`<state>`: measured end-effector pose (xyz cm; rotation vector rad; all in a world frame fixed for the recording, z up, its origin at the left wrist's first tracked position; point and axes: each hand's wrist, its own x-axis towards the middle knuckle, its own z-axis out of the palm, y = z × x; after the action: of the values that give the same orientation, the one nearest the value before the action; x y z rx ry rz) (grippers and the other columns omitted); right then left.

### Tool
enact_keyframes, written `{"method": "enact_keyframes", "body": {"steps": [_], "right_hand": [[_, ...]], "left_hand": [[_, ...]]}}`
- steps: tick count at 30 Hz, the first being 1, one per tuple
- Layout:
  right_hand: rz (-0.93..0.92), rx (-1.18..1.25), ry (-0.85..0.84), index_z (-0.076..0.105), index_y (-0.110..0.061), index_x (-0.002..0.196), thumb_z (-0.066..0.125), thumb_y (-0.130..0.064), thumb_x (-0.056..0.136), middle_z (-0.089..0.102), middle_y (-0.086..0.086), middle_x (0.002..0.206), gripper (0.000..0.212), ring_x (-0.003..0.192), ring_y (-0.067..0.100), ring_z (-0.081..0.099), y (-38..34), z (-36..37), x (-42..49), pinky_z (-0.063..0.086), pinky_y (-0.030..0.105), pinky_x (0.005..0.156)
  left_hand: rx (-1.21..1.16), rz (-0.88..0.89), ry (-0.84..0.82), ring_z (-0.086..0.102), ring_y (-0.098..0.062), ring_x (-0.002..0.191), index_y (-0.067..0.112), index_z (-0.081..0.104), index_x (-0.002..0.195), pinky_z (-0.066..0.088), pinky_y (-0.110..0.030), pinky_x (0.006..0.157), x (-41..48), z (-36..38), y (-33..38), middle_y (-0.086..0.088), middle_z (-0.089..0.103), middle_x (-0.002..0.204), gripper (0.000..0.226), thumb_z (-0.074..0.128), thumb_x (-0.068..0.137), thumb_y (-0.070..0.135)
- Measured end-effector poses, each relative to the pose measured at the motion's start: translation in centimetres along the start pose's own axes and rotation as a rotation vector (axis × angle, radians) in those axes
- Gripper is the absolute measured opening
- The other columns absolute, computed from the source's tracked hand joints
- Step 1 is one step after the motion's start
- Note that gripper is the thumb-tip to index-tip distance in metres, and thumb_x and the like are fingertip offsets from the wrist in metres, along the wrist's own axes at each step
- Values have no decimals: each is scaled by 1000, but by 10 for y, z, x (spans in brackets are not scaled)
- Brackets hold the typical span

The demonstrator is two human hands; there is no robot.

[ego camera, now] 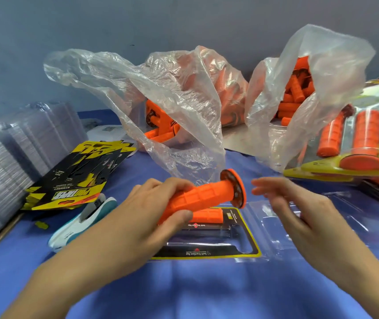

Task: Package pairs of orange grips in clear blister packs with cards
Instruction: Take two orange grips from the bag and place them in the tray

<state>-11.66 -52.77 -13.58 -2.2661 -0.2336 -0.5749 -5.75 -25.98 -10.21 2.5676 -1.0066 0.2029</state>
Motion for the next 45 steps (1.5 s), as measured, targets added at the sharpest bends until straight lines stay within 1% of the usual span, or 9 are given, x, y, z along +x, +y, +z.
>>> {"method": "enact_keyframes", "body": {"steps": [2,6,16,21,27,34,39,42,45], "right_hand": [[-127,-250,-84,67,-38,105,52,3,88,66,-23,109,47,102,6,63,11,-1,-8,44,24,84],[-293,-478,-233,72,-40,101,71,14,68,66,-20,113,62,98,14,66,21,2,-18,55,35,79],[-336,-488,-284,69,-41,104,80,2,63,64,-23,119,60,106,13,63,27,5,-28,57,34,79],[-365,-498,-261,67,-33,102,76,2,63,64,-20,118,53,106,14,63,27,8,-30,56,34,80],[-358,-501,-242,64,-29,100,71,3,64,63,-17,124,49,116,15,60,26,10,-31,42,29,88],[-340,-481,-229,62,-31,100,56,-2,72,62,-19,124,41,118,11,59,23,10,-32,51,33,87],[-332,-475,-229,63,-35,98,54,-3,76,60,-21,127,39,120,12,57,24,8,-34,53,35,86],[-331,-473,-220,62,-36,100,46,-5,81,60,-22,127,39,120,11,57,25,9,-34,53,35,87],[-328,-493,-224,60,-38,102,34,-13,85,60,-23,127,40,120,10,56,24,9,-33,52,33,88]], "left_hand": [[32,47,-76,40,8,102,50,38,124,24,-8,89,-2,0,-5,36,42,107,32,36,95,63],[71,88,-187,39,2,106,52,33,126,28,-21,94,-8,8,-8,30,37,116,36,26,94,66],[23,118,-257,37,4,116,51,34,128,21,-13,100,-15,20,-9,32,36,121,38,25,95,67],[-6,108,-255,37,1,117,49,36,126,23,-19,102,-14,26,-4,31,37,120,37,26,95,65],[28,116,-249,32,6,120,46,38,130,17,-23,109,-15,39,0,31,34,121,42,24,94,64],[31,123,-166,40,2,116,48,41,128,27,-22,100,-15,37,-2,30,39,120,35,37,96,59],[1,123,-94,46,1,112,45,52,116,32,-22,96,-14,21,-10,30,47,115,31,37,95,62],[-17,163,24,53,-4,104,41,59,105,37,-22,90,-24,19,-7,24,52,109,22,50,93,58],[88,292,142,52,-7,91,35,63,108,42,-26,83,-39,37,2,11,60,103,25,59,90,51]]}}
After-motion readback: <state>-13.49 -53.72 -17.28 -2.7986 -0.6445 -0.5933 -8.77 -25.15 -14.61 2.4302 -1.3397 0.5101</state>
